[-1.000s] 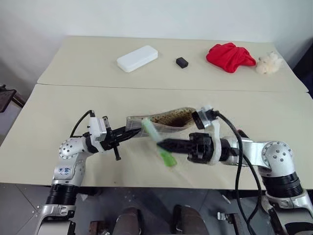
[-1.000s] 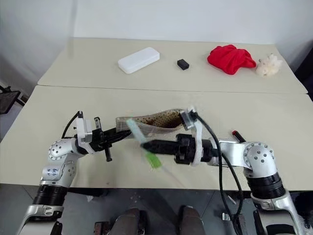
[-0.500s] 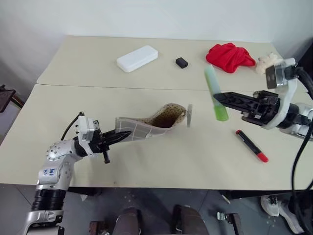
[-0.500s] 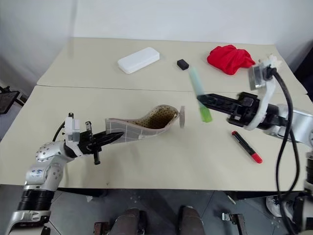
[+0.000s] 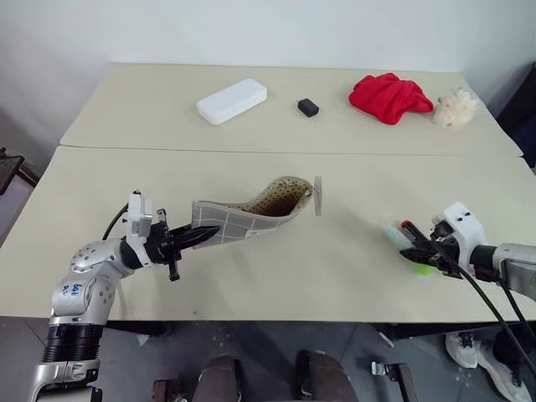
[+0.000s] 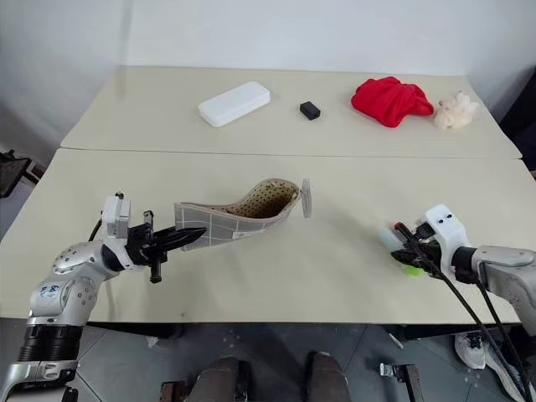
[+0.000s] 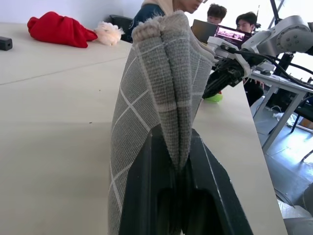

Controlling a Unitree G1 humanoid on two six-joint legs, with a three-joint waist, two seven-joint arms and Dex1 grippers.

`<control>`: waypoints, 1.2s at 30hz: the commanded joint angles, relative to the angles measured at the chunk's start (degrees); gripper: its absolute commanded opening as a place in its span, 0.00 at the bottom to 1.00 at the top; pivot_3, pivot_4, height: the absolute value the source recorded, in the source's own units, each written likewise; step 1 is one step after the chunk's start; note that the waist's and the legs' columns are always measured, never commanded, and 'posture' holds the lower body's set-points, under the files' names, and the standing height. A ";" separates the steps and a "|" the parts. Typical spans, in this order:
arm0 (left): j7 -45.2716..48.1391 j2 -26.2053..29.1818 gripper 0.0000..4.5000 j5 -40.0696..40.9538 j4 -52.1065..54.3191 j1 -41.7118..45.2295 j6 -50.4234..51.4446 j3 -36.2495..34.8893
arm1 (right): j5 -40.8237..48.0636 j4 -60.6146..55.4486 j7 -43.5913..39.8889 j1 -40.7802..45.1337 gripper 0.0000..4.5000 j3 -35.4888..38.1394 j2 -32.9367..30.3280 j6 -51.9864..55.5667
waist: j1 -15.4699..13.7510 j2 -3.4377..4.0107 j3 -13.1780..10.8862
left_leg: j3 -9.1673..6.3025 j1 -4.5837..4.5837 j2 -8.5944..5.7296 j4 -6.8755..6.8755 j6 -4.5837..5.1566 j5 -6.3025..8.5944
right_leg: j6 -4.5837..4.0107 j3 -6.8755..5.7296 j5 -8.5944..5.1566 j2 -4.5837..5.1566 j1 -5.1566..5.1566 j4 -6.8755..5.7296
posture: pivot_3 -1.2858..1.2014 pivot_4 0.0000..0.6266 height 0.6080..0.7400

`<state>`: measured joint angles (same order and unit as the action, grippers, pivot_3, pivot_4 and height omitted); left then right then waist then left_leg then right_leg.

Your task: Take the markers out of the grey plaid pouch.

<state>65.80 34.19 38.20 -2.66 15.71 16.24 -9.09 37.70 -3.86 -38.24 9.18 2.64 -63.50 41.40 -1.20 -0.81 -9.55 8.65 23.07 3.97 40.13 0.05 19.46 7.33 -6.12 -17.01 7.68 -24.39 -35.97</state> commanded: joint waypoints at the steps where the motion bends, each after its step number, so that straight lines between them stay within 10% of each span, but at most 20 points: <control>1: 0.04 0.88 0.00 0.81 1.47 1.15 1.13 -1.52 | -1.45 -0.34 -3.89 0.27 0.51 3.71 1.83 -3.97 | -0.09 0.00 0.00 | -0.02 0.00 0.00 -0.01 0.00 0.00 | 0.00 0.00 0.00 -0.01 0.00 0.00 | 0.52 0.24 1.00; 7: -2.85 3.87 0.00 10.27 1.52 2.50 16.63 -6.41 | -2.11 -2.24 -18.08 0.94 0.97 10.44 5.11 -20.86 | -0.06 0.04 -0.02 | -0.03 0.00 0.01 -0.02 -0.01 0.00 | 0.00 -0.01 0.00 -0.03 0.00 0.00 | 0.52 0.24 1.00; 13: -13.58 8.65 0.00 15.58 -2.29 4.23 38.03 -9.43 | -2.06 -8.61 -29.81 0.23 0.99 10.62 9.77 -32.86 | -0.05 0.03 -0.03 | -0.11 -0.02 0.02 -0.01 -0.02 -0.01 | 0.00 -0.02 0.00 -0.04 0.04 -0.01 | 0.52 0.24 1.00; 18: -22.07 12.96 0.30 11.39 -5.58 5.40 46.82 -9.15 | 0.24 -12.54 -29.60 0.65 1.00 9.13 15.15 -32.12 | -0.01 0.03 -0.03 | -0.09 -0.06 0.01 -0.04 -0.03 -0.02 | 0.00 -0.01 0.00 -0.04 0.04 -0.02 | 0.52 0.24 1.00; 21: -20.21 15.71 0.51 6.69 -4.62 2.34 41.08 -9.09 | -1.32 -12.55 -29.78 -0.79 1.00 9.28 17.03 -33.39 | -0.13 0.01 -0.04 | -0.08 -0.05 0.01 -0.04 -0.04 -0.02 | -0.01 -0.02 -0.01 -0.04 0.04 -0.02 | 0.52 0.24 1.00; 26: -16.10 22.34 0.85 -16.95 -14.28 -4.28 -0.40 -3.49 | -1.91 -12.35 -29.76 -2.35 1.00 10.24 19.18 -35.57 | 0.21 0.06 -0.05 | 0.00 -0.19 0.01 -0.15 -0.14 -0.02 | -0.10 -0.01 -0.05 -0.06 0.04 -0.01 | 0.52 0.24 1.00; 36: -4.26 17.68 0.85 -13.95 0.65 -16.73 -23.88 -10.41 | -5.32 -10.28 -33.37 -5.48 1.00 10.63 19.98 -44.63 | 0.97 0.09 -0.07 | 0.16 -0.29 0.07 -0.19 -0.15 0.03 | -0.15 0.03 -0.08 -0.03 0.04 -0.10 | 0.52 0.24 1.00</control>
<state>61.91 52.20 23.16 -6.05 -0.34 -6.80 -18.02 32.12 -13.61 -71.39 3.48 11.74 -43.62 -1.58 -0.22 -0.72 -9.63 8.82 22.77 4.04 39.96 -0.09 19.49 7.19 -6.08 -17.08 7.65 -24.34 -36.08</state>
